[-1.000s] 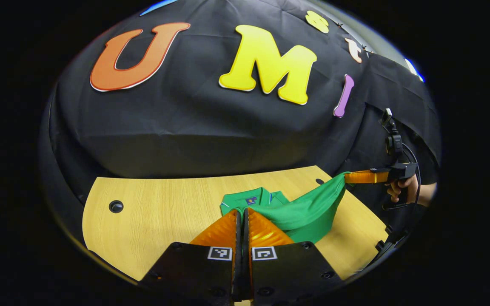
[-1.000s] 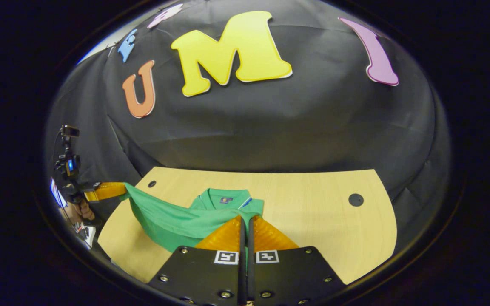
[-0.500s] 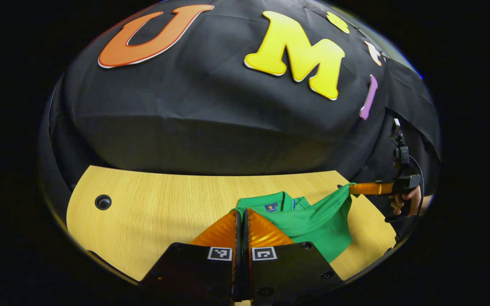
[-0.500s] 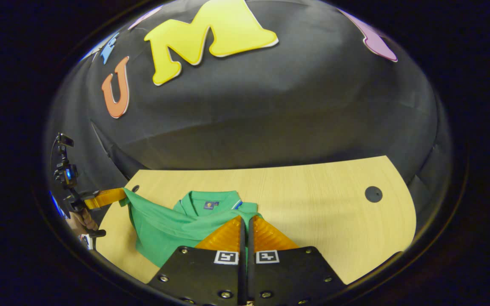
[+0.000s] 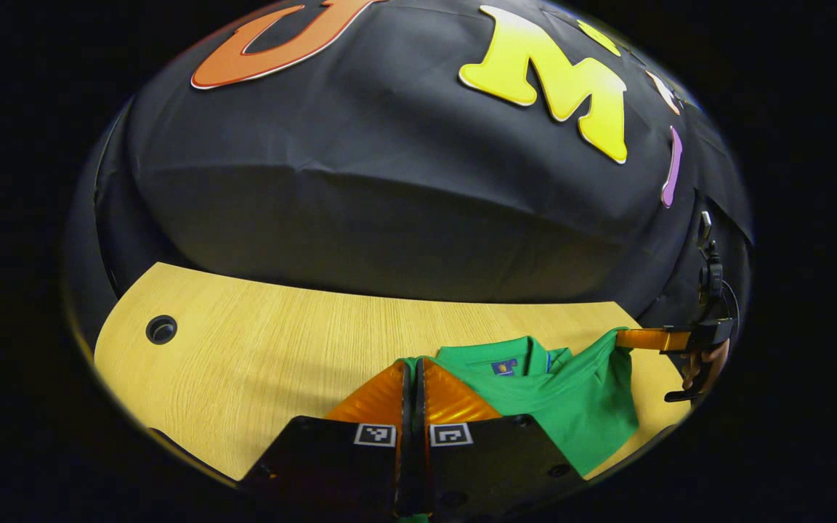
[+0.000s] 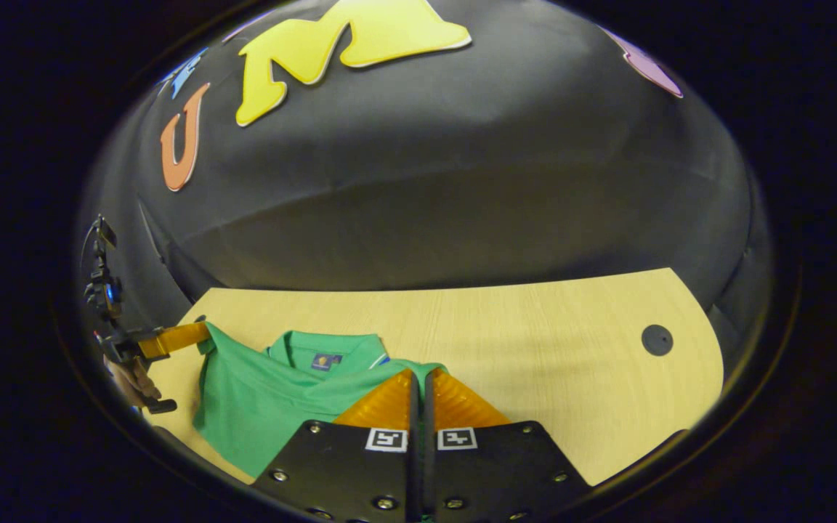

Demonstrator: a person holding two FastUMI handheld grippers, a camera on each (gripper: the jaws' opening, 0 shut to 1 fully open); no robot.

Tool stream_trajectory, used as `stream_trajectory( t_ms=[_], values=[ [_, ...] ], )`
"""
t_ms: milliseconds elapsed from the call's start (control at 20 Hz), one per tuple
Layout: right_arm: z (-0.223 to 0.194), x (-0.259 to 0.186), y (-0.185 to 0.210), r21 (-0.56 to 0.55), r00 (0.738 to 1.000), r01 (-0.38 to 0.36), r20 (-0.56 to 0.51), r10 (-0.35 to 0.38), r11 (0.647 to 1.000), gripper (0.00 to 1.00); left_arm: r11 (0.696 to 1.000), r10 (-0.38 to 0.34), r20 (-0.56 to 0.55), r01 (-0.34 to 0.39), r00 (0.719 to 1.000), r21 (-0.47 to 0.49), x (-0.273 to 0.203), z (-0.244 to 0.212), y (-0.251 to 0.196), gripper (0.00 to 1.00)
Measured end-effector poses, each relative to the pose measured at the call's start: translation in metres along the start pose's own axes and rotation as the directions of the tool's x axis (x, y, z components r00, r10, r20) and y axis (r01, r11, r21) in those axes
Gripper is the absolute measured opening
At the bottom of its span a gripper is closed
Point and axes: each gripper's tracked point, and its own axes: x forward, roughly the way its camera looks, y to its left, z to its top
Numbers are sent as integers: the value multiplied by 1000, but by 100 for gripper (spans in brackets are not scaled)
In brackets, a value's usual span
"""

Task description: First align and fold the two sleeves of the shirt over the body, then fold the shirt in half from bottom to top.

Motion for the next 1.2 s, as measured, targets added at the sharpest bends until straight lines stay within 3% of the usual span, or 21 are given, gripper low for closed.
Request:
stream_trajectory(
  t_ms=[200, 250, 400, 500, 650, 800, 1000, 1200],
  values=[
    [-9, 13, -8, -46, 999, 40, 8, -40, 998, 5, 995, 73, -24, -71, 997, 70, 17, -15, 11, 6],
    [-10, 15, -9, -50, 999, 49, 6, -48, 998, 1, 991, 99, -26, -96, 995, 88, 19, -16, 16, 8],
    [-11, 17, -12, -47, 998, 68, -5, -68, 997, 6, 993, 85, -59, -79, 995, 92, 15, -21, 10, 17],
    [-7, 12, -13, -41, 997, 79, 8, -79, 996, 16, 991, 100, -95, -90, 990, 101, 11, -29, 12, 36],
    [8, -2, -16, -38, 992, 118, 52, -116, 992, 54, 993, 102, -60, -98, 993, 63, -4, -13, 9, 99],
    [25, -33, -15, -74, 982, 165, 109, -156, 983, 88, 991, 123, -15, -122, 992, 52, -28, 11, 7, 100],
    [57, -98, 21, -119, 967, 173, 207, -146, 978, 90, 986, 159, 95, -163, 983, 31, -90, 65, -3, 99],
    [86, -194, 60, -157, 931, 189, 344, -126, 969, 89, 979, 179, 229, -197, 957, 56, -175, 121, -23, 98]
  ],
)
